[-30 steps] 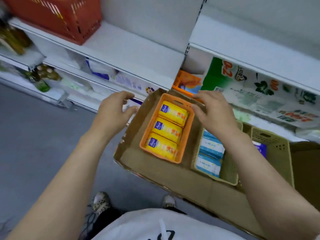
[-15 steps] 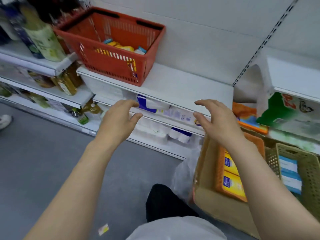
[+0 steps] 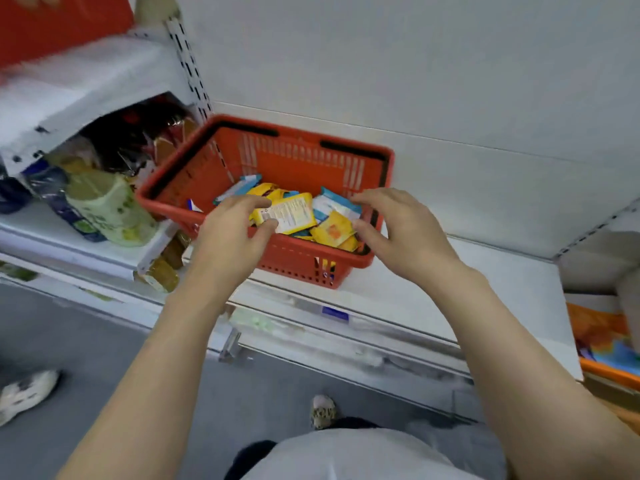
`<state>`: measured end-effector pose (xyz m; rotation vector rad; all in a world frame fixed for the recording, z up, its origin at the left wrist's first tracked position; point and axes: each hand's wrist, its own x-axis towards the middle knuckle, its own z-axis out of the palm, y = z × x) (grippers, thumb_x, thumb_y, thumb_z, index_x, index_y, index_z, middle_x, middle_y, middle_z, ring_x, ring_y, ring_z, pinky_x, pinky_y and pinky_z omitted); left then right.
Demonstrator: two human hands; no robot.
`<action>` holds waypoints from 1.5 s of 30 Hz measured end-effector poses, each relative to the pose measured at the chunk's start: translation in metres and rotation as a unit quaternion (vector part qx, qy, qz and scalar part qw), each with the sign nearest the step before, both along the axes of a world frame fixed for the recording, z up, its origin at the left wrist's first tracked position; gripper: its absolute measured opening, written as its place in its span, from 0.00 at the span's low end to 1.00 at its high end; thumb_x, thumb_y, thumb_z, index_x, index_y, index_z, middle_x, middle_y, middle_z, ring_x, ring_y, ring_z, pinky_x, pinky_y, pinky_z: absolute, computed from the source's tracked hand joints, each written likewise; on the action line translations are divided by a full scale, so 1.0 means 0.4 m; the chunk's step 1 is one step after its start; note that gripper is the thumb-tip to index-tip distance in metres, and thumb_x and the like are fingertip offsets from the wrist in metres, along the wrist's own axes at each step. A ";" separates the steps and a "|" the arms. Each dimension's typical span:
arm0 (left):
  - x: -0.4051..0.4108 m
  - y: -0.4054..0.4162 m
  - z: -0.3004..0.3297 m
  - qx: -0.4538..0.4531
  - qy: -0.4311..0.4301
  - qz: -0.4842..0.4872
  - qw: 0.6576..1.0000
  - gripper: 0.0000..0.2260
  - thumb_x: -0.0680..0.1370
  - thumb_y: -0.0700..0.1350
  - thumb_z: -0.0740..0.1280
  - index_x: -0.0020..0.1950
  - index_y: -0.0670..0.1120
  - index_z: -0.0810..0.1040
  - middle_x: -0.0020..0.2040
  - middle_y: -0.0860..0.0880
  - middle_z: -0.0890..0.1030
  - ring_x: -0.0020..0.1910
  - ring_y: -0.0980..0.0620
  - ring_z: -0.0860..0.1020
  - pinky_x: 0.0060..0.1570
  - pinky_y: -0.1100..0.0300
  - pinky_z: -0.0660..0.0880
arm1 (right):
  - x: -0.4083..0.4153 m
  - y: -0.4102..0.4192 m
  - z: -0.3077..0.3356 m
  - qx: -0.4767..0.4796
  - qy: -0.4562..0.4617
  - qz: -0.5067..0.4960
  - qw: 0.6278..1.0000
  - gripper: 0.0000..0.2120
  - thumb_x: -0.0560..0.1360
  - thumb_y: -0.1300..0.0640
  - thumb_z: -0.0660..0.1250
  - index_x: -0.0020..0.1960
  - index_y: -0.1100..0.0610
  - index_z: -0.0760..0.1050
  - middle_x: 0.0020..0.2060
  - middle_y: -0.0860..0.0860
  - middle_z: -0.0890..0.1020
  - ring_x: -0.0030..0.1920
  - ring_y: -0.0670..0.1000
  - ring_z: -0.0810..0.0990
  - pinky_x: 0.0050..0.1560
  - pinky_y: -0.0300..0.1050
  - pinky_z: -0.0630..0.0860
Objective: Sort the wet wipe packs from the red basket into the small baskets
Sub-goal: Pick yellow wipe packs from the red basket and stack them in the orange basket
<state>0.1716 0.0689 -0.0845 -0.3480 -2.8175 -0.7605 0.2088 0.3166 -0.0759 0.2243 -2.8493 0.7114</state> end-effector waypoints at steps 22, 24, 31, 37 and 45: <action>-0.656 -0.185 -0.150 -0.072 -0.216 -0.164 0.960 0.22 0.77 0.55 0.69 0.68 0.47 0.74 0.66 0.43 0.76 0.64 0.43 0.74 0.57 0.55 0.69 | -0.591 -0.240 -0.234 0.146 -0.318 -0.017 0.937 0.35 0.73 0.44 0.73 0.75 0.51 0.64 0.69 0.52 0.74 0.67 0.57 0.71 0.64 0.52 0.71; -0.676 -0.194 -0.160 -0.091 -0.242 -0.163 0.952 0.24 0.78 0.56 0.68 0.70 0.47 0.72 0.68 0.42 0.75 0.65 0.42 0.73 0.55 0.55 0.69 | -0.604 -0.272 -0.270 0.178 -0.327 0.013 0.928 0.38 0.70 0.44 0.75 0.75 0.50 0.64 0.68 0.52 0.73 0.66 0.57 0.70 0.63 0.54 0.71; -0.715 -0.197 -0.176 -0.106 -0.294 -0.168 0.935 0.27 0.77 0.60 0.66 0.72 0.49 0.69 0.70 0.43 0.72 0.67 0.43 0.72 0.56 0.54 0.70 | -0.575 -0.231 -0.246 0.083 -0.310 -0.112 0.940 0.25 0.65 0.34 0.75 0.32 0.55 0.73 0.27 0.50 0.73 0.35 0.54 0.75 0.31 0.46 0.64; -0.681 -0.089 -0.149 0.251 -0.469 -0.174 0.828 0.38 0.67 0.68 0.69 0.72 0.53 0.67 0.64 0.48 0.77 0.54 0.50 0.82 0.49 0.52 0.81 | -0.511 -0.244 -0.171 -0.185 -0.194 -0.256 0.929 0.12 0.70 0.44 0.76 0.44 0.52 0.80 0.36 0.48 0.83 0.39 0.49 0.82 0.36 0.45 0.76; -0.666 0.014 -0.154 0.331 -0.414 -0.127 0.838 0.08 0.77 0.44 0.72 0.54 0.50 0.75 0.49 0.44 0.81 0.38 0.52 0.82 0.34 0.58 0.79 | -0.464 -0.291 -0.170 -0.076 -0.123 -0.166 0.975 0.16 0.73 0.49 0.74 0.58 0.52 0.81 0.48 0.49 0.79 0.49 0.50 0.79 0.50 0.51 0.77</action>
